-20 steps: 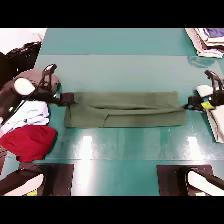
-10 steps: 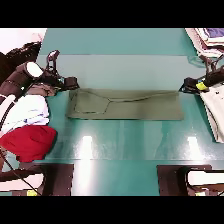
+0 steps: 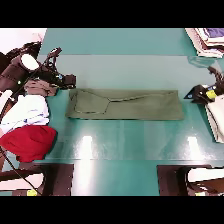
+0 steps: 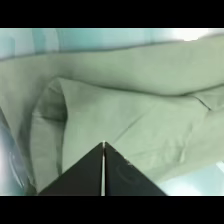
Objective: Fold the shirts.
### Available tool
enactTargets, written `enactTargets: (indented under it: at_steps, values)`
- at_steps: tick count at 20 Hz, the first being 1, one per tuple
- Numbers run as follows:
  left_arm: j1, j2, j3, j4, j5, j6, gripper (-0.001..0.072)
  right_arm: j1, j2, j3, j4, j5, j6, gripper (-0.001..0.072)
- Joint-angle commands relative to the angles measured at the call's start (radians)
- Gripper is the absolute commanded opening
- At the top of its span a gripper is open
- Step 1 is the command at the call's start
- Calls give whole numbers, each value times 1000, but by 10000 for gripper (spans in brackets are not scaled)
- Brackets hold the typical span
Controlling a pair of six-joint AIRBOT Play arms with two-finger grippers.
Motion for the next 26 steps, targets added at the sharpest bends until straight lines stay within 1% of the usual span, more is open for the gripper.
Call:
enactTargets:
  at_steps: [1,4,5,7,8,10,11,14,15,16,17,18,21,22,24,26]
  values:
    - [-14,-2,3,-42,-28,8,23,-103,-24,-105,41,17,-65,593]
    - [-52,-3,3,-43,-8,9,23,-127,-68,-140,163,14,-148,588]
    - [-68,-3,3,-43,0,8,23,-122,-82,-139,183,13,-154,569]
    - [-99,-3,3,-43,14,8,23,-93,-103,-138,192,-7,-161,567]
    - [-114,-3,3,-43,19,8,23,-72,-114,-138,195,-20,-163,546]
    - [-143,-3,3,-43,32,3,23,-29,-134,-137,195,-37,-164,482]
    - [-159,-5,3,-45,41,0,23,-8,-142,-137,195,-43,-166,428]
    - [-204,-30,4,-84,85,-1,23,48,-150,-136,195,-55,-182,428]
    - [-222,-49,4,-121,107,0,23,60,-150,-134,196,-57,-184,380]
    - [-240,-71,4,-154,129,1,23,69,-149,-135,196,-56,-185,221]
    - [-261,-96,5,-183,151,2,23,76,-144,-135,194,-50,-185,99]
    - [-280,-118,6,-200,173,8,22,76,-130,-135,195,-39,-200,18]
    - [-336,-203,57,-218,194,9,22,76,-34,-135,204,-37,-195,17]
    - [-352,-237,92,-222,190,9,22,76,16,-134,237,-39,-180,17]
    - [-384,-309,170,-224,189,8,22,78,109,-132,332,-38,-130,17]
    - [-415,-382,254,-237,181,8,22,105,173,-76,357,-13,-79,17]
